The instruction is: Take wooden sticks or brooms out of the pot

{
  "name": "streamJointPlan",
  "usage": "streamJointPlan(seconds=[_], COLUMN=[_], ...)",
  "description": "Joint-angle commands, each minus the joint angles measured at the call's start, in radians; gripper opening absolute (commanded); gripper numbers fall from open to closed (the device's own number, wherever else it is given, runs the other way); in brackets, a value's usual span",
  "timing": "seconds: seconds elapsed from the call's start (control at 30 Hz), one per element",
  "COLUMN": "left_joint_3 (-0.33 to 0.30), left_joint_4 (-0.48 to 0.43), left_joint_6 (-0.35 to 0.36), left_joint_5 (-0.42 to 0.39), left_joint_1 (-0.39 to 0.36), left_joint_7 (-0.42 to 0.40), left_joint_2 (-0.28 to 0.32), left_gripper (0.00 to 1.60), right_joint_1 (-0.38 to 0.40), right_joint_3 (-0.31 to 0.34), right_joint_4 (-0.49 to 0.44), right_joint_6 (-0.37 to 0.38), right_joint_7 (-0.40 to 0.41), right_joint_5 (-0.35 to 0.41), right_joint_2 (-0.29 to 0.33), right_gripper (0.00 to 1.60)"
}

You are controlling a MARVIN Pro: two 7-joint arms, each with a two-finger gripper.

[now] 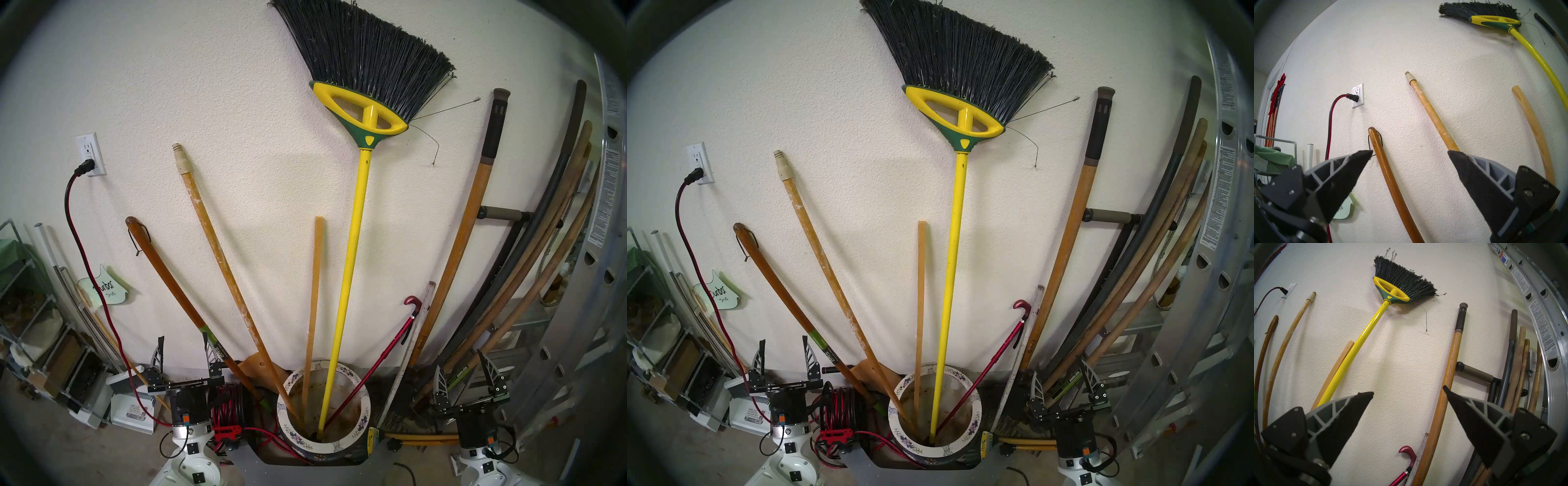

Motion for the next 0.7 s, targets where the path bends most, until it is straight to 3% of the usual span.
streamJointPlan(seconds=[0.0, 0.3, 0.67], left_joint_3=[0.001, 0.001, 0.007], left_joint_4=[0.000, -0.004, -0.029], left_joint_6=[0.000, -0.047, -0.067], left_joint_5=[-0.002, 0.019, 0.029], left_joint_1=[0.000, 0.014, 0.027], left_joint_7=[-0.001, -0.005, -0.031], left_joint_2=[0.000, 0.018, 0.043], left_gripper=[1.60, 1.60, 1.60], right_joint_1=[0.009, 0.027, 0.095], right_joint_3=[-0.014, -0.048, -0.093], right_joint_4=[0.004, -0.002, 0.059], right_joint_6=[-0.005, -0.011, -0.011], right_joint_7=[0.010, 0.049, 0.091], right_joint_5=[0.035, 0.052, 0.053], right_joint_2=[0.009, 0.034, 0.014], right_gripper=[1.60, 1.60, 1.60])
